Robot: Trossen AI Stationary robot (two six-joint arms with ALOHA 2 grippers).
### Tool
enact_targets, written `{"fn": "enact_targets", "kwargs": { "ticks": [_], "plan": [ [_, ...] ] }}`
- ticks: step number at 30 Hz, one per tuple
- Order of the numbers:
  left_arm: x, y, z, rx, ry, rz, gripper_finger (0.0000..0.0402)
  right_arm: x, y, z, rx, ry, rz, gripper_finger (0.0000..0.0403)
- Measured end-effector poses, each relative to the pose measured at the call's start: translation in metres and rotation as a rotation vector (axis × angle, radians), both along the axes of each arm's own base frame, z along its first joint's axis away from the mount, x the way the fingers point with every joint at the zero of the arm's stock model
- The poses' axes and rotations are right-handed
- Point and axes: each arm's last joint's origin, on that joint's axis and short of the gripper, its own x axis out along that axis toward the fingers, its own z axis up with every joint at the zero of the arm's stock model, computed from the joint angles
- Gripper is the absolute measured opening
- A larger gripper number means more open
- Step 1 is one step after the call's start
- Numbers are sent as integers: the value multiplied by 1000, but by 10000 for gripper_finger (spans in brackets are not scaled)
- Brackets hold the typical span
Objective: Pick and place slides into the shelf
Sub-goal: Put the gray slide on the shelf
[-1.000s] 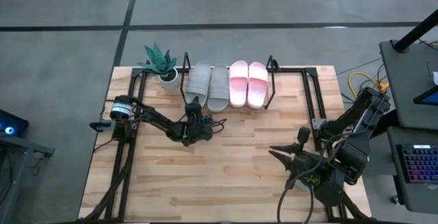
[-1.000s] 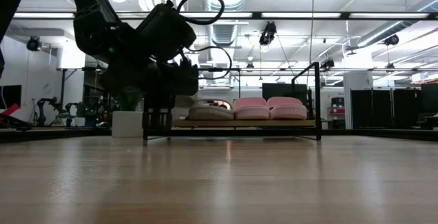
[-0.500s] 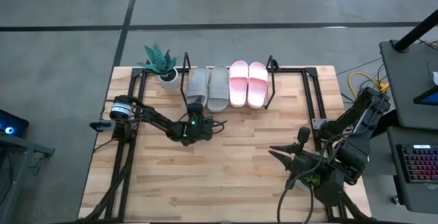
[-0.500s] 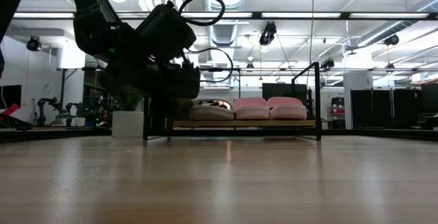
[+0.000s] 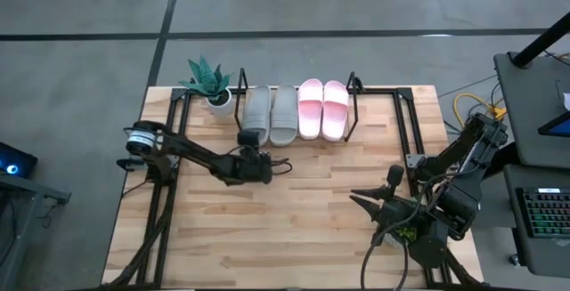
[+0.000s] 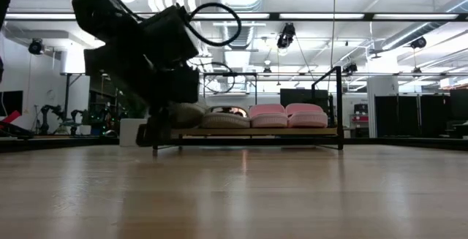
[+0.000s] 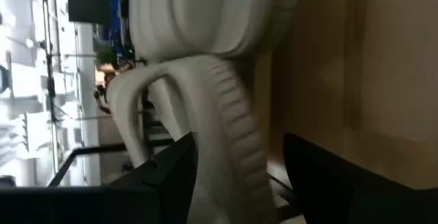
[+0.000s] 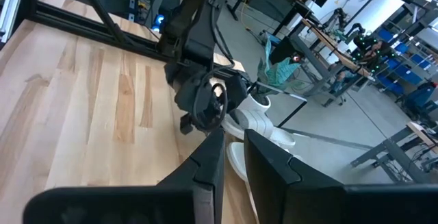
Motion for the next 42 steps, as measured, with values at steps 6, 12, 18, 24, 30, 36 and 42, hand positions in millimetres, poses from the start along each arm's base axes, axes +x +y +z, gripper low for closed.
{"fn": "enact_targets", "kwargs": {
  "ticks": [6, 12, 18, 24, 30, 36, 42],
  "plan": [
    [1, -5, 12, -73, -66, -43, 197, 0, 0, 0, 0, 0, 0, 48],
    [-1, -15, 34, -307, -181, -175, 197, 0, 0, 0, 0, 0, 0, 48],
    [-12, -19, 68, -490, -311, -270, 197, 0, 0, 0, -2, 2, 0, 48],
    [-27, -15, 90, -447, -354, -247, 197, 0, 0, 0, 3, 1, -2, 48],
    [-33, -8, 87, -335, -303, -145, 197, 0, 0, 0, 2, 4, 0, 48],
    [-23, 5, 64, -254, -199, -58, 196, 0, 0, 0, 1, 4, -1, 48],
    [-16, 15, 47, -96, -140, 41, 196, 0, 0, 0, 0, 2, -3, 48]
  ]
}}
